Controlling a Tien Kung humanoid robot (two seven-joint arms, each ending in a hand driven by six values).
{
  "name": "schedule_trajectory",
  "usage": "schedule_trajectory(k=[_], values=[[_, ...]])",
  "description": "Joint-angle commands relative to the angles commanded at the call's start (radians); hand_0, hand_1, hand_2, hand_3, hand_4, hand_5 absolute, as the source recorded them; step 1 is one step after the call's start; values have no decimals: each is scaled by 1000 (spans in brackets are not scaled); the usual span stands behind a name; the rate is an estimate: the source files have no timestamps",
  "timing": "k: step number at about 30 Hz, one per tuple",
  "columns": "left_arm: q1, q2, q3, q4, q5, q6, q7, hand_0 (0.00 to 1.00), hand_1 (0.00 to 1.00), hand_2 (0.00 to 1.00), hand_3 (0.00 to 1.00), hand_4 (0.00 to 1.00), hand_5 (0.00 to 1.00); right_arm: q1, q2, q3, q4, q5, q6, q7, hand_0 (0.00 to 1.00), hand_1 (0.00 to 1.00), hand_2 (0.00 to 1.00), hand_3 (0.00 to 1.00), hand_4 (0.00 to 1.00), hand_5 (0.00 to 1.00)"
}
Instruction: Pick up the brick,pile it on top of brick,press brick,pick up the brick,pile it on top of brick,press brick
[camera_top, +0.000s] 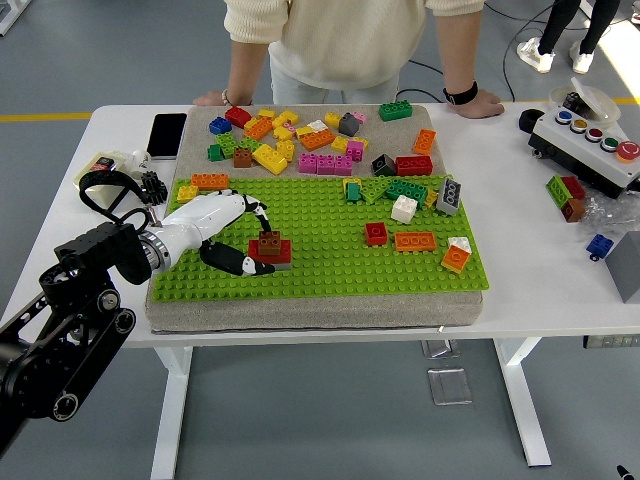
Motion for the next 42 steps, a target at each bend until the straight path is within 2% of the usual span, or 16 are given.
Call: schedule_trajectory(k=[42], values=[[-6, -17, 20, 63, 10, 3, 0, 982, 905, 883, 600, 946, 389, 2, 1, -2, 0, 2, -4, -2, 753, 675, 724, 734, 998, 645]])
